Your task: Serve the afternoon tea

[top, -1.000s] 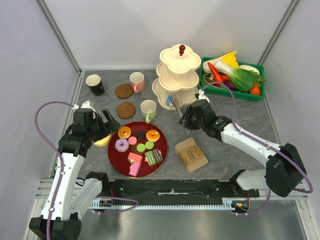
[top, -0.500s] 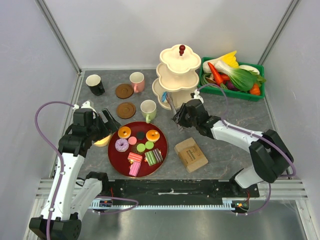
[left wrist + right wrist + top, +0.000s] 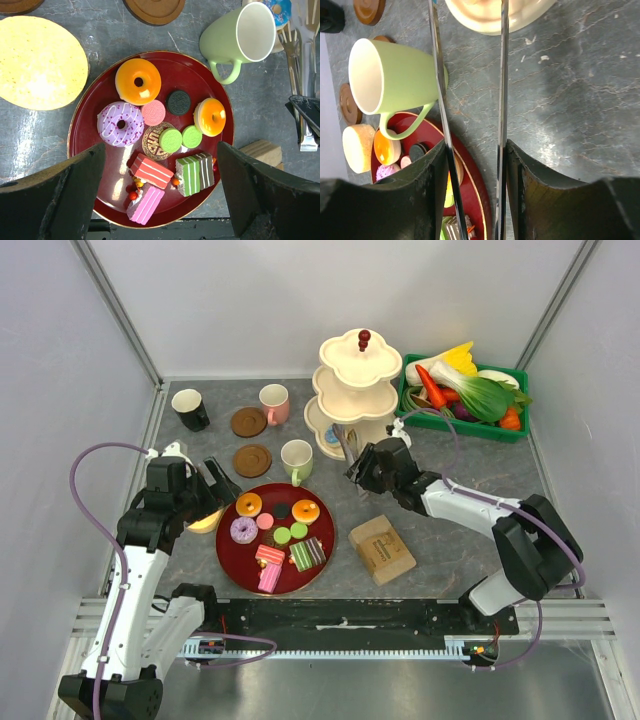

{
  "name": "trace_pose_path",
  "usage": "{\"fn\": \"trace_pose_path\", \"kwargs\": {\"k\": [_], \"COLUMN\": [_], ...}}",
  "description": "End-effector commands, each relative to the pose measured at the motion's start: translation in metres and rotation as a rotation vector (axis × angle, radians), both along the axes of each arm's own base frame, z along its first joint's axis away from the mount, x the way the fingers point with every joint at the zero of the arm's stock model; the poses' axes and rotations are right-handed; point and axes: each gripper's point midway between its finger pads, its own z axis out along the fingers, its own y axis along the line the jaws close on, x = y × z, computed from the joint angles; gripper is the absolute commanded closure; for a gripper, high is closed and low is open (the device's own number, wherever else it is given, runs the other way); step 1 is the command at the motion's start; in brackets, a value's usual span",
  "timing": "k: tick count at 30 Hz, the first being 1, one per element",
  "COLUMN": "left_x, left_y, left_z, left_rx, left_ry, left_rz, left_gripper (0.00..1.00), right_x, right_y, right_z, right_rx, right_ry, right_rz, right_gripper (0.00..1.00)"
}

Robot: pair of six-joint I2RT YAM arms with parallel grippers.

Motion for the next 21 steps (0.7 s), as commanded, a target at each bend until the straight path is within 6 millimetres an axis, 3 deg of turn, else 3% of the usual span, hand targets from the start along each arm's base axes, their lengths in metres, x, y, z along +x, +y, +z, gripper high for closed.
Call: {"fn": "trace_pose_path", "kwargs": {"k": [1,10,21], "left_x": [0.005,0.005,0.006], "left_y": [0.000,-0.001,0.000], "left_z": [0.016,0.016,0.014], "left_rx": [0.000,-0.004,-0.005], "left_ry": [-0.057,-0.055,-0.050], "left_rz": [-0.011,-0.010,-0.004], "left_gripper": [0.03,0.03,0.02], "right_x": [0.007,-0.004,-0.060], "right_y": [-0.015,-0.050,-0.089], "right_z": [0.011,0.025,0.038], "right_rx": [0.013,-0.087,-0.246], "right_ry": [-0.023,-0.035,0.014], "right_rz": [-0.055,-0.132,-0.036], "right_gripper": [0.47,0.46,0.46]}}
